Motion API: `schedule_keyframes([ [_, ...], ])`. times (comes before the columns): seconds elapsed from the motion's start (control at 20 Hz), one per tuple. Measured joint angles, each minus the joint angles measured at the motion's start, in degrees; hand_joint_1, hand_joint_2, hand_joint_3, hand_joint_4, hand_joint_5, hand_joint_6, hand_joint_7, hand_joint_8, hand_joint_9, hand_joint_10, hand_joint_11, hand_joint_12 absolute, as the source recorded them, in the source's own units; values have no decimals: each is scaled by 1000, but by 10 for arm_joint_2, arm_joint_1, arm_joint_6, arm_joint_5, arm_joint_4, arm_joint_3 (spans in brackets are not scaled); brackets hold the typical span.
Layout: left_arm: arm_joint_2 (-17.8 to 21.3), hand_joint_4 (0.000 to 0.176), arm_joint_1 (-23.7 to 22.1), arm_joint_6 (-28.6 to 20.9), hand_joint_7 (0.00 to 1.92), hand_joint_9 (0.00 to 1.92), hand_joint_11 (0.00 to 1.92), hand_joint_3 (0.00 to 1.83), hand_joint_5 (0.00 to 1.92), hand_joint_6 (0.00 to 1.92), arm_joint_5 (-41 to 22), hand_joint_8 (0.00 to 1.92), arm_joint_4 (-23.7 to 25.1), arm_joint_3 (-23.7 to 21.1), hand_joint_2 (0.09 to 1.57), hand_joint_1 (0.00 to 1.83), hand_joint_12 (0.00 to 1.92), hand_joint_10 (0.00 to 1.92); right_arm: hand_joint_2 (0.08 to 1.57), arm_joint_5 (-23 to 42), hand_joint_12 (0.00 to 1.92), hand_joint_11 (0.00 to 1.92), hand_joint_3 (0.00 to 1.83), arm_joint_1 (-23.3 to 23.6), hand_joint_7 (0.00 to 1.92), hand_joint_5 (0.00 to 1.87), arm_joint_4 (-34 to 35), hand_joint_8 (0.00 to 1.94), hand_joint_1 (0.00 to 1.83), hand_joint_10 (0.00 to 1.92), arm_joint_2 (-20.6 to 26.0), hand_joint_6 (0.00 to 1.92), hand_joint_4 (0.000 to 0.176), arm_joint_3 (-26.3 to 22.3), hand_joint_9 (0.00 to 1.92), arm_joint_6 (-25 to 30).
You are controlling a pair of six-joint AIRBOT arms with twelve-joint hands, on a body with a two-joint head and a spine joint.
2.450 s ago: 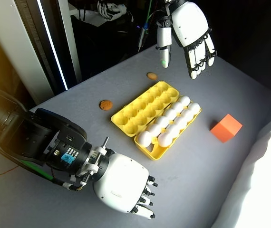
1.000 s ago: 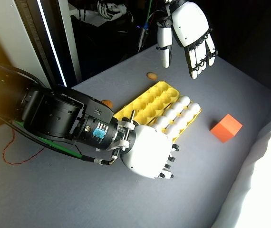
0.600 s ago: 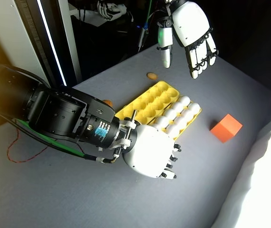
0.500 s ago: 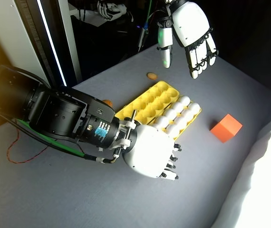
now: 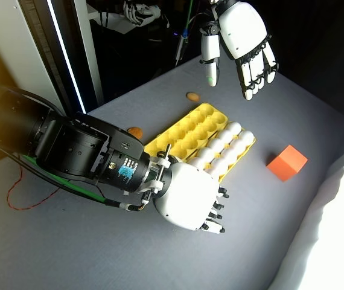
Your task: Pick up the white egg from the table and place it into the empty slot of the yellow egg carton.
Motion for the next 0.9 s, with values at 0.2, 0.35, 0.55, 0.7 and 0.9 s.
schedule_keyframes([
  [0.2, 0, 0, 0, 0, 434, 391, 0, 0, 382, 1, 0, 0, 0, 0, 1308, 0, 545, 0, 1041, 0, 1350, 59, 0, 0, 708, 654, 0, 0, 1104, 331, 0, 21, 0, 0, 539, 0],
  [0.35, 0, 0, 0, 0, 435, 388, 0, 0, 383, 0, 0, 0, -3, 0, 1308, 0, 546, 0, 1037, -7, 1324, 26, 0, 5, 662, 623, -20, 0, 1088, 268, 11, 2, 0, -2, 515, 1],
  [0.55, 0, 0, 0, 0, 425, 381, 0, 1, 369, 2, 0, 0, -4, 0, 1310, 0, 544, 0, 1026, 54, 1303, 3, 0, 9, 625, 605, -186, 0, 1076, 201, 78, 0, 0, -50, 510, 3],
  [0.7, 0, 0, 0, 0, 431, 397, 0, 0, 364, 0, 0, 0, -4, 0, 1308, 0, 575, 1, 1022, 71, 1232, 0, 0, 16, 577, 567, -318, 0, 1056, 143, 141, 0, 0, -88, 483, 4],
  [0.9, 0, 0, 1, 0, 432, 390, 0, 0, 368, 2, 1, 1, 0, 0, 1314, 0, 563, 2, 1013, 66, 1026, 0, 0, 16, 473, 455, -446, 0, 1015, 68, 231, 1, 0, -170, 406, 7],
])
